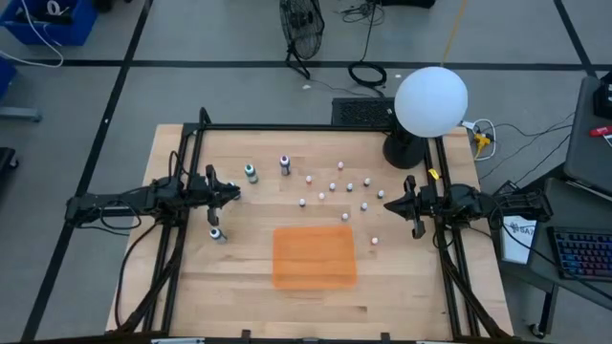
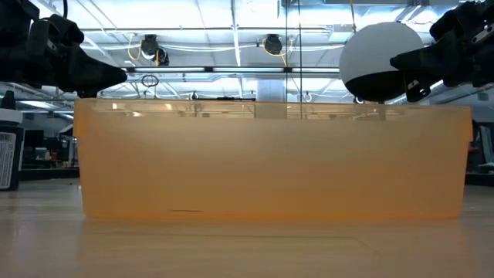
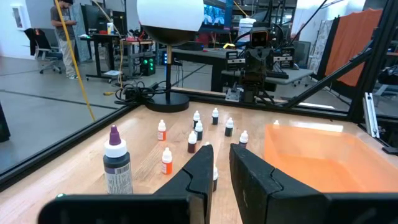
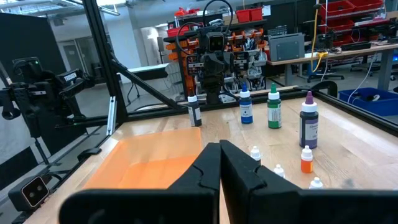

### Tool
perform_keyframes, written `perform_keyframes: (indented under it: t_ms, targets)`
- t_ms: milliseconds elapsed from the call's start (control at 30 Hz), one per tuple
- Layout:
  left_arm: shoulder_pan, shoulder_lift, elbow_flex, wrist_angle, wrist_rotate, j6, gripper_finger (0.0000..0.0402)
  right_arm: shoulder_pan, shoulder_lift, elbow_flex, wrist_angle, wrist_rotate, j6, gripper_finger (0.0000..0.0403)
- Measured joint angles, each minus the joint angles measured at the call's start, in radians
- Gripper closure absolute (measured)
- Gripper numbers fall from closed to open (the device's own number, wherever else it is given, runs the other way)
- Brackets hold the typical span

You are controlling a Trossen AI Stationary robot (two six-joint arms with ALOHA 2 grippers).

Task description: Pick & Place food coloring

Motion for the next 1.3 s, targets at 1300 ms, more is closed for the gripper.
perform_keyframes:
  t_ms: [1300]
  targets:
    - [0.000, 0.001, 0.000, 0.001, 0.000, 0.000, 0.0346, 0.128, 0.615, 0.644, -0.346, 0.164, 0.122, 0.0381]
